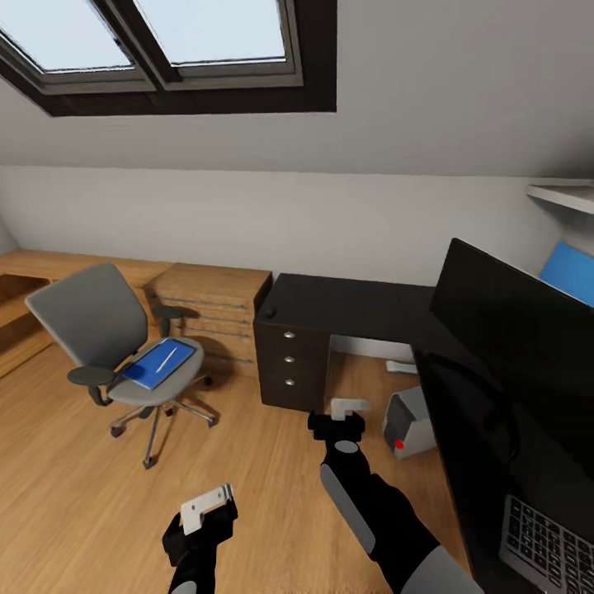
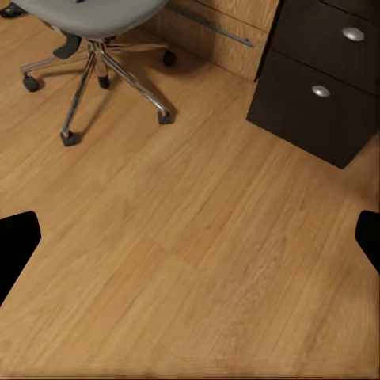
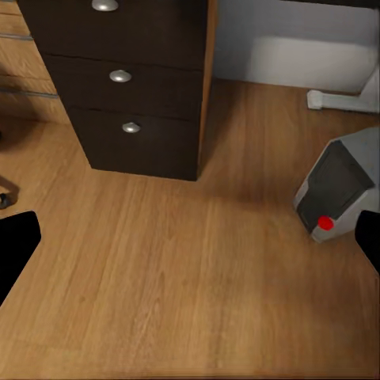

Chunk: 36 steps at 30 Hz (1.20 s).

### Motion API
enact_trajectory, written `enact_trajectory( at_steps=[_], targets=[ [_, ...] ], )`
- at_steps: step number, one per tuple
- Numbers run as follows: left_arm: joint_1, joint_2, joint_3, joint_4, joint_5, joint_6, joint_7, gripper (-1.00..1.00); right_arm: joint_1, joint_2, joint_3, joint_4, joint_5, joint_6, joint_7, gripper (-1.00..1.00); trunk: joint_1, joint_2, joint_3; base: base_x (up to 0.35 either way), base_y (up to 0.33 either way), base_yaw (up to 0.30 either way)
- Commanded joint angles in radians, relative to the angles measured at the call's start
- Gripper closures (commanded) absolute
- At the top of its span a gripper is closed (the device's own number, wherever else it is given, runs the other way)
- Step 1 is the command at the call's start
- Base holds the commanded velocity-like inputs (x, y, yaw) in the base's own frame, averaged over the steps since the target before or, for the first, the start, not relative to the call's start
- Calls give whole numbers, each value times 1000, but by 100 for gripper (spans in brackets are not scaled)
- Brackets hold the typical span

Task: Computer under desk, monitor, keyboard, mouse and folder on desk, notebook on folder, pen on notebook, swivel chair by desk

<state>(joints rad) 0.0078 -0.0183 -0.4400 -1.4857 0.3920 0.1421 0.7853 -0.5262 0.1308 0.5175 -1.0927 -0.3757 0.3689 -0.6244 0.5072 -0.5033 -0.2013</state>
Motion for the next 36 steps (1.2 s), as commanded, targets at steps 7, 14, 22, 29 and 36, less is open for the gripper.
enact_trajectory(
  at_steps=[7, 14, 22, 29, 36],
  targets=[
    [0, 0, 0, -2, 5, 6, 5, -100, 0, 0, 1, -1, -6, 4, -8, -100, 0, -2, -1, -54, -46, -55],
    [0, 0, 0, -2, 4, 7, 5, -100, -1, 0, -1, -1, -6, 4, -8, -100, 0, -2, -1, -170, -1, -60],
    [0, 0, 0, -2, 4, 7, 5, -100, -1, 0, -29, 4, -6, 4, -5, -100, 0, -2, 3, -203, 0, -267],
    [0, 1, 0, -2, 4, 7, 5, -100, -1, 0, -55, 9, -7, 4, -3, -100, 0, -2, 6, -48, 0, -281],
    [0, 0, 0, -2, 4, 7, 5, -100, 0, -1, -106, 8, -5, 4, 0, -100, 0, -2, 8, -27, -40, -248]
  ],
)
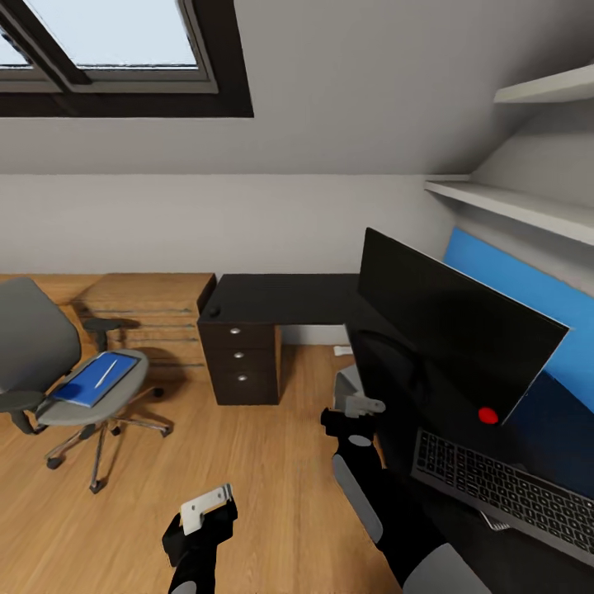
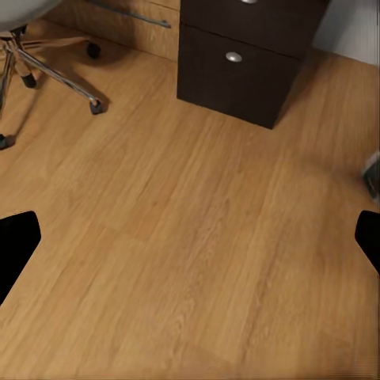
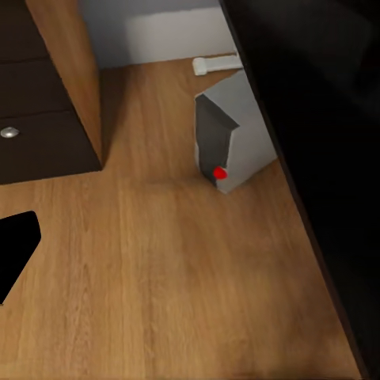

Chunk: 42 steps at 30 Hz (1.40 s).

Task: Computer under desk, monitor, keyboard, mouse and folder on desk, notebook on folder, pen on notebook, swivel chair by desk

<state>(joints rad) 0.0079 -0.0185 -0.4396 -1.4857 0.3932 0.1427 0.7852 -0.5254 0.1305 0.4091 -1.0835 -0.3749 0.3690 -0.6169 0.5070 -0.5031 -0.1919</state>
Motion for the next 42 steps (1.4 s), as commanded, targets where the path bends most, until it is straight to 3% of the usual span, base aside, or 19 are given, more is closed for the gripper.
enact_trajectory(
  at_steps=[1, 10, 13, 19, 22, 26, 33, 42],
  targets=[
    [0, 0, -1, -1, 2, 5, 5, -100, -1, 0, 0, -2, -4, 4, -10, -100, 0, -2, -2, -95, -298, -13],
    [0, 2, 6, -1, 4, 5, 5, -100, -1, 1, 2, -2, -4, 5, -9, -100, 0, -2, -2, -19, -337, -2],
    [0, 5, 42, -1, 13, 5, 4, -100, -2, 0, 2, -1, -4, 4, -8, -100, 0, -2, -2, 0, -347, 0],
    [0, 24, 117, -1, 98, 5, -1, -100, -2, -1, 1, 17, -3, -19, 2, -100, 0, -2, -2, 3, -342, 0],
    [0, 45, 137, -6, 144, 5, -6, -100, -3, -1, -3, 86, -2, -58, 14, -100, 0, -2, -2, 5, -152, 0],
    [0, 56, 142, -9, 165, 5, -14, -100, -6, -5, -5, 162, -1, -98, 41, -100, 0, -2, -2, 2, -45, 0],
    [0, 59, 142, -11, 172, 5, -18, -100, -24, -28, -6, 297, -3, -210, 107, -100, 0, -2, -2, 0, -9, 0],
    [0, 58, 140, -11, 173, 5, -18, -100, -106, -35, -6, 506, -6, -359, 135, -100, 0, -2, -2, 0, -1, 0]
  ],
)
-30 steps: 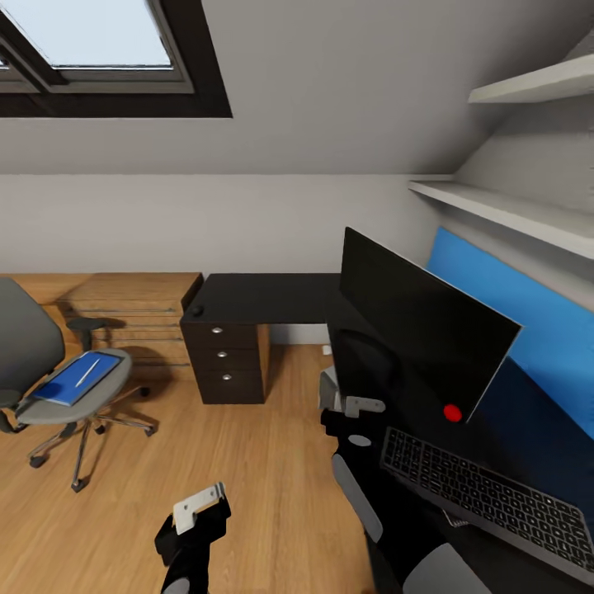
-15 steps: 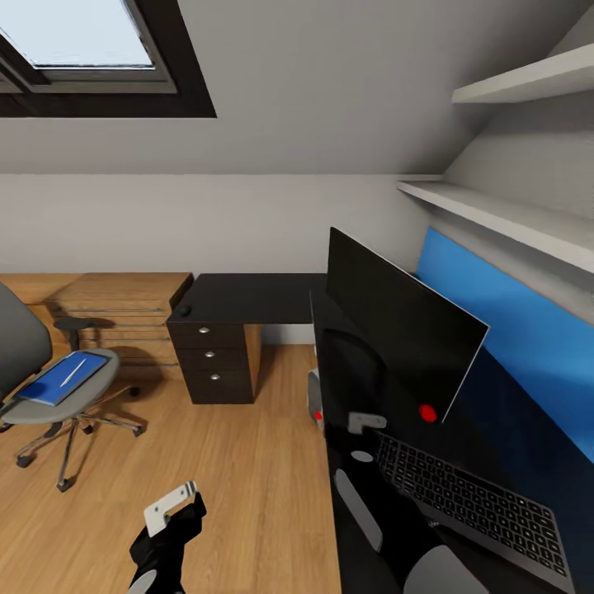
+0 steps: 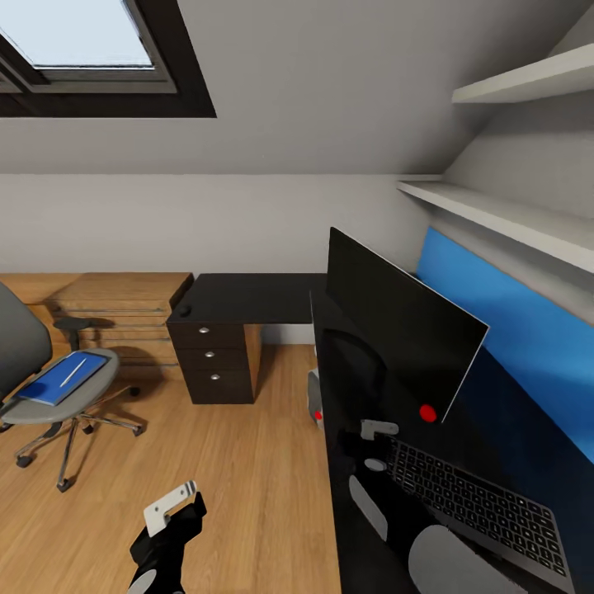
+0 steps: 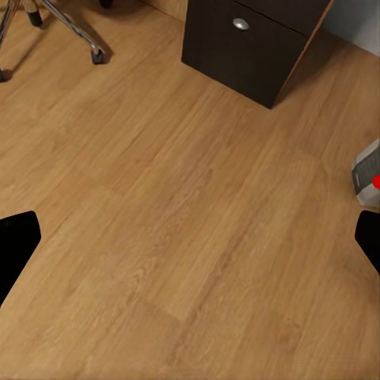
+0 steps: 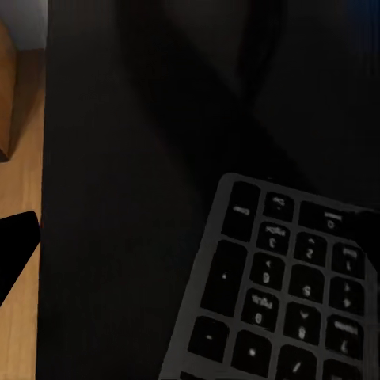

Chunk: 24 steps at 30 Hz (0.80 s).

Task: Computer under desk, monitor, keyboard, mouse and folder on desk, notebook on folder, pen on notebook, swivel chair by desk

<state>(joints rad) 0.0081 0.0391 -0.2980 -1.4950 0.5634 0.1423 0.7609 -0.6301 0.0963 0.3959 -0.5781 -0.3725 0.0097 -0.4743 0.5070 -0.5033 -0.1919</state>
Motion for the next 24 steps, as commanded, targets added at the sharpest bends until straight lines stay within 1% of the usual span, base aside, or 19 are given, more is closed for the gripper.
enact_trajectory(
  at_steps=[1, 2, 4, 5, 7, 8, 9, 10, 12, 13, 16, 24],
  targets=[
    [0, 1, -2, -2, 3, 5, 6, -100, -16, -6, 5, 37, -11, -29, -7, -100, 0, -2, -2, 0, 0, 0],
    [0, 1, -2, -2, 3, 6, 6, -100, -43, -19, -3, 103, -19, -81, -6, -100, 0, -2, -2, 0, 0, 0],
    [0, 1, -3, -2, 3, 6, 6, -100, -75, -27, -9, 167, -29, -113, 0, -100, 0, -2, -2, 0, 0, 0],
    [0, 1, -4, -2, 3, 6, 6, -100, -107, -33, -13, 227, -51, -133, 33, -100, 0, -2, -2, 0, 0, 0],
    [0, 1, -4, -2, 3, 6, 6, -100, -119, -37, -16, 249, -73, -138, 55, -100, 0, -2, -2, 0, 0, 0],
    [0, 1, -4, -4, 3, 6, 6, -100, -126, -39, -18, 258, -93, -137, 64, -100, 0, -2, -2, 0, 0, 0],
    [0, 1, -4, -25, 3, 5, 7, -100, -140, -51, -22, 271, -160, -107, 75, -100, 0, -2, -2, 0, 0, 0],
    [0, 1, -5, -31, 3, 6, 7, -100, -144, -54, -22, 273, -185, -93, 77, -100, 0, -2, -2, 0, 0, 0],
    [0, 0, -5, -37, 3, 6, 7, -100, -146, -57, -23, 275, -209, -81, 78, -100, 0, -2, -2, 0, 0, 0],
    [0, -1, -6, -41, 3, 6, 7, -100, -147, -58, -23, 275, -218, -76, 79, -100, 0, -2, -2, 0, 0, 0],
    [0, -5, -11, -58, 3, 6, 11, -100, -149, -59, -23, 275, -233, -68, 80, -100, 12, -23, -11, 0, 0, 0],
    [0, -5, -13, -62, 3, 8, 12, -100, -149, -59, -24, 269, -238, -67, 82, -100, 43, -79, -36, 0, 0, 0]
  ],
)
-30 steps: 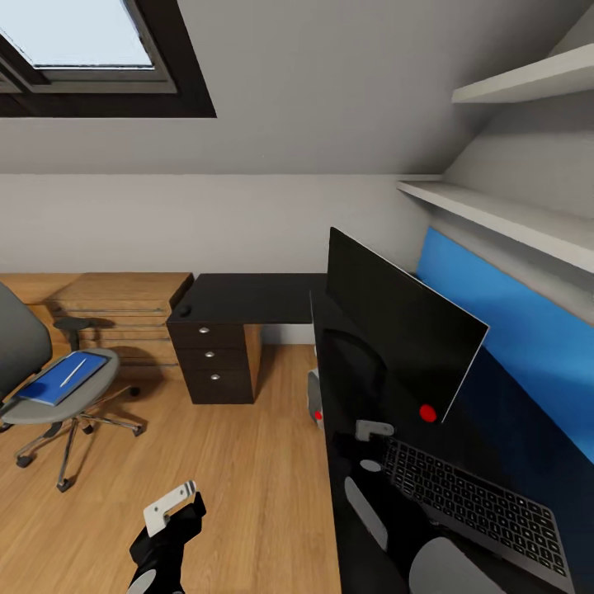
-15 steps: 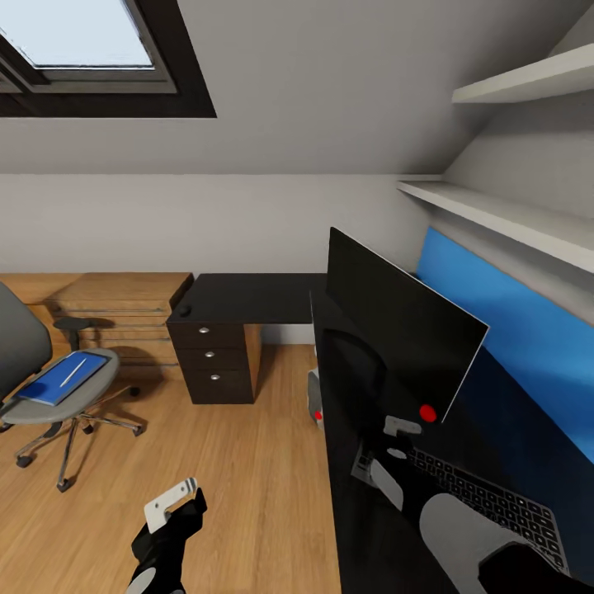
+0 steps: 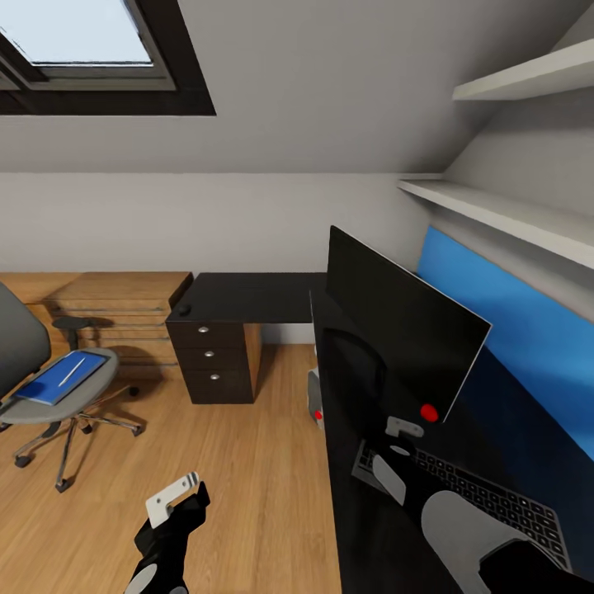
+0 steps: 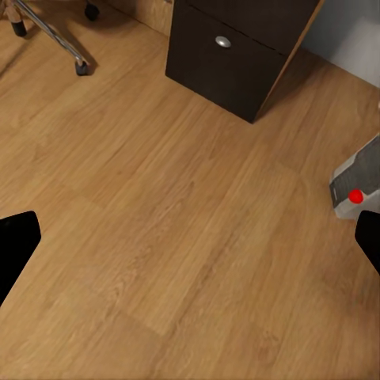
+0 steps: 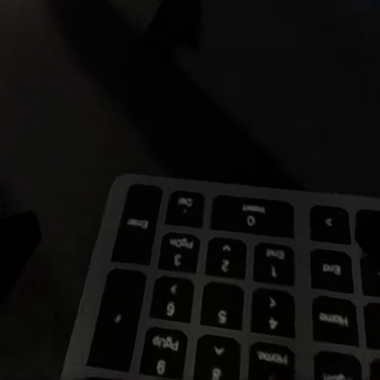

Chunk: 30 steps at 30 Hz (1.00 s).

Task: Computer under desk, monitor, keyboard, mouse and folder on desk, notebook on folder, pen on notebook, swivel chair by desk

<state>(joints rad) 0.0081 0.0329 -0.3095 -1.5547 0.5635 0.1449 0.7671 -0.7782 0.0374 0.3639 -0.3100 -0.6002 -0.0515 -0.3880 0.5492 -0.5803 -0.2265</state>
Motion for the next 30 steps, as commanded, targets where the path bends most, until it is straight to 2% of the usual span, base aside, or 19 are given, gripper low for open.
enact_trajectory(
  at_steps=[1, 14, 20, 23, 24, 30],
  targets=[
    [0, 1, -2, -2, 3, 5, 6, -100, -1, 1, 8, -1, -11, -6, -4, -100, 4, -9, -5, 0, 0, 0],
    [0, 0, -2, 0, 3, 5, 6, -100, -1, 7, 15, -13, -7, -4, -7, -100, 54, -100, -45, 0, 0, 0],
    [0, 0, -20, 1, 2, 5, 7, -100, -1, 10, 17, -24, -10, -2, -7, -100, 77, -142, -64, 0, 0, 0],
    [0, 0, -21, 2, 2, 5, 8, -100, -1, 10, 16, -24, -12, 36, -7, -100, 89, -163, -74, 0, 0, 0],
    [0, -1, -21, 2, 2, 5, 8, -100, -1, 10, 15, -25, -11, 92, -8, -100, 92, -170, -77, 0, 0, 0],
    [0, -1, -22, 2, 3, 5, 8, -100, -1, 10, 12, -26, -11, 142, -8, -100, 115, -212, -96, 0, 0, 0]
  ],
)
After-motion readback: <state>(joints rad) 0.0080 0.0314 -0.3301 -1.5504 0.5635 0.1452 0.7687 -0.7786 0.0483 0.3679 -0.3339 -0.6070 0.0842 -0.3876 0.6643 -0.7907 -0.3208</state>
